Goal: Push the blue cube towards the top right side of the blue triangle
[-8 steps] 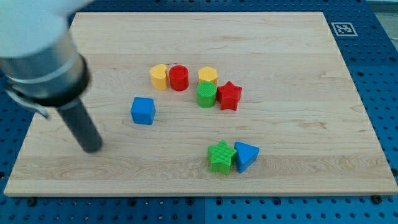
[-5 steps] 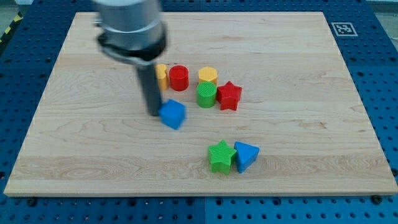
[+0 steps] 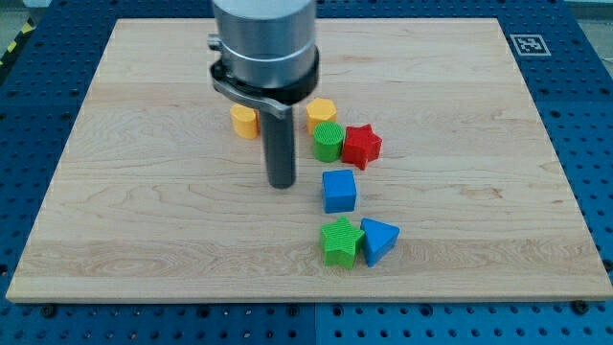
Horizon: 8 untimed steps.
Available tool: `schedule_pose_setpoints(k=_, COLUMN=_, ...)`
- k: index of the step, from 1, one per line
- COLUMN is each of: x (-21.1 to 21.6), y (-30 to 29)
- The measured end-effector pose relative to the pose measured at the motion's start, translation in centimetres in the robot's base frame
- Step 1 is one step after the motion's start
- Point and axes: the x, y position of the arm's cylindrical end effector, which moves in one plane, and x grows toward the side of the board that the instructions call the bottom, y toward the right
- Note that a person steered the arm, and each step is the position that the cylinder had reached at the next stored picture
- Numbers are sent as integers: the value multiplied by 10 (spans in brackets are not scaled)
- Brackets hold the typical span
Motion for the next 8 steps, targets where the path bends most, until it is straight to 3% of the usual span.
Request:
schedule_pose_setpoints(k=1, x=0, y=65)
schedule_pose_setpoints(k=2, x=0, y=77)
schedule_pose_setpoints(k=6, x=19, y=82)
schedule_pose_setpoints(k=8, x=-5, y=88)
